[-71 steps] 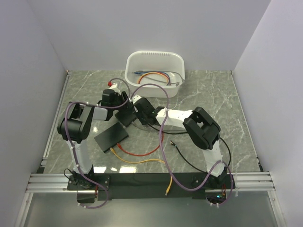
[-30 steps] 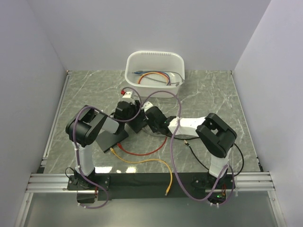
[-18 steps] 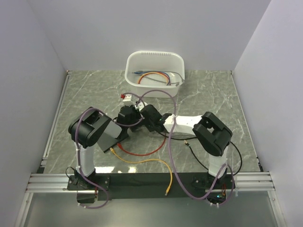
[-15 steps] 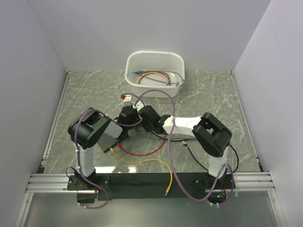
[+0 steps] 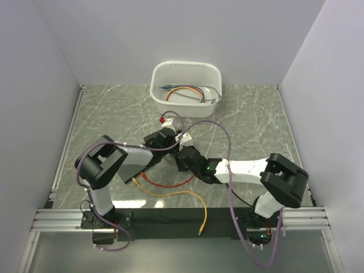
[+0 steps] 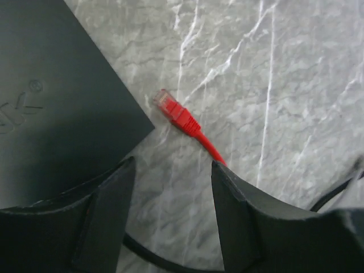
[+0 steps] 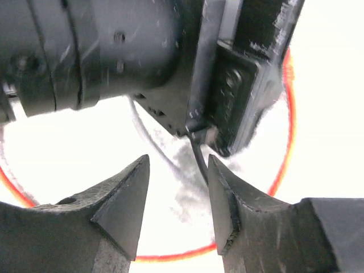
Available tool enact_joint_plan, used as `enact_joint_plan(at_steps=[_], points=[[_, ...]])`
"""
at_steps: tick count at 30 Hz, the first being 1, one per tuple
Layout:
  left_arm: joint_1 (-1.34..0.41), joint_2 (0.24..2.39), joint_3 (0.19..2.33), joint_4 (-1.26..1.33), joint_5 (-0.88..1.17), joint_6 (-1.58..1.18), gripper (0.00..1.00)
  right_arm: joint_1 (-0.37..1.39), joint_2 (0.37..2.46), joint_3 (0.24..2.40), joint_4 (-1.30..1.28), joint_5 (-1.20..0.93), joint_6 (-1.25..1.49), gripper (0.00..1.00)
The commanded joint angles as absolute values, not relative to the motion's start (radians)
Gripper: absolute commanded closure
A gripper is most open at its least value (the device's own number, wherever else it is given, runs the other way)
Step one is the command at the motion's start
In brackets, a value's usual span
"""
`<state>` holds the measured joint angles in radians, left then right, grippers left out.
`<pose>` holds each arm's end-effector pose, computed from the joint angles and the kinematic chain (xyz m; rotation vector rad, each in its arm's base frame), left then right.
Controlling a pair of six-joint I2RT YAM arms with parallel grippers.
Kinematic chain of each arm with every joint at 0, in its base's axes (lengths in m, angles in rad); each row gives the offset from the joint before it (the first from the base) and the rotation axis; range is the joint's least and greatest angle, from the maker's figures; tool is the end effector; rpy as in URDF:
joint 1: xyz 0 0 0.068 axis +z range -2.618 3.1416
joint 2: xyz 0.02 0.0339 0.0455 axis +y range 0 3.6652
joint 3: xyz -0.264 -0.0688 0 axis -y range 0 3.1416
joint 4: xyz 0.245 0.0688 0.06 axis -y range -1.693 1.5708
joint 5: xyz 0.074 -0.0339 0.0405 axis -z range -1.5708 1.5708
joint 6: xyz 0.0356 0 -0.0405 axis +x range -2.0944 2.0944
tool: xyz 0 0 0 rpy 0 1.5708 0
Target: Insert the plug into the switch port
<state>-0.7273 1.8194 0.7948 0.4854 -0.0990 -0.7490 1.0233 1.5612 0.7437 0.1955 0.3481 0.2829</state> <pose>0.2693 -0.2350 0.1350 -0.0858 2.2039 -0.7604 0.1749 0.2636 0.1772 -0.6012 2.0894 0.3733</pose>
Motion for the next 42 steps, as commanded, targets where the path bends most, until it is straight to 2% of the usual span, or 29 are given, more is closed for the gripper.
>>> enact_joint_plan(at_steps=[1,5,8,9,12,15,21,27,30,33,35,38,40,42], points=[[-0.718,1.789,0.836,0.062,-0.158,-0.764,0.37,1.136,1.433,0.775,0.224,0.497,0.321,0.47],[-0.718,1.601,0.848,-0.047,-0.257,-0.746,0.34,1.205,1.318,0.784,0.108,0.6,0.399,0.48],[-0.718,1.479,0.813,-0.101,-0.343,-0.747,0.22,1.235,1.195,0.724,0.103,0.607,0.426,0.49],[-0.716,1.394,0.787,-0.109,-0.366,-0.747,0.13,1.235,1.168,0.695,0.107,0.6,0.425,0.49],[-0.716,1.222,0.734,-0.136,-0.448,-0.749,0.05,1.244,1.082,0.666,0.1,0.601,0.423,0.49],[-0.713,1.036,0.674,-0.152,-0.512,-0.759,0.01,1.249,1.023,0.64,0.084,0.6,0.429,0.49],[-0.71,0.767,0.592,-0.266,-0.653,-0.778,0.01,1.27,0.886,0.552,0.107,0.598,0.436,0.5],[-0.71,0.534,0.505,-0.353,-0.915,-0.85,0.01,1.278,0.753,0.524,0.086,0.6,0.422,0.49],[-0.71,0.395,0.424,-0.322,-1.069,-0.862,0.01,1.279,0.698,0.546,0.032,0.611,0.425,0.48],[-0.71,0.284,0.296,-0.105,-1.184,-0.73,0.01,1.279,0.664,0.546,0.026,0.641,0.436,0.44],[-0.71,0.247,0.212,0.05,-1.288,-0.631,0.01,1.278,0.657,0.534,0.037,0.678,0.456,0.43],[-0.71,0.279,0.152,0.147,-1.402,-0.589,0.01,1.276,0.663,0.519,0.064,0.71,0.448,0.42],[-0.709,0.333,0.141,0.17,-1.459,-0.578,0.01,1.276,0.676,0.512,0.071,0.7,0.43,0.43],[-0.706,0.451,0.161,0.064,-1.514,-0.699,0.01,1.278,0.699,0.537,0.01,0.696,0.46,0.47]])
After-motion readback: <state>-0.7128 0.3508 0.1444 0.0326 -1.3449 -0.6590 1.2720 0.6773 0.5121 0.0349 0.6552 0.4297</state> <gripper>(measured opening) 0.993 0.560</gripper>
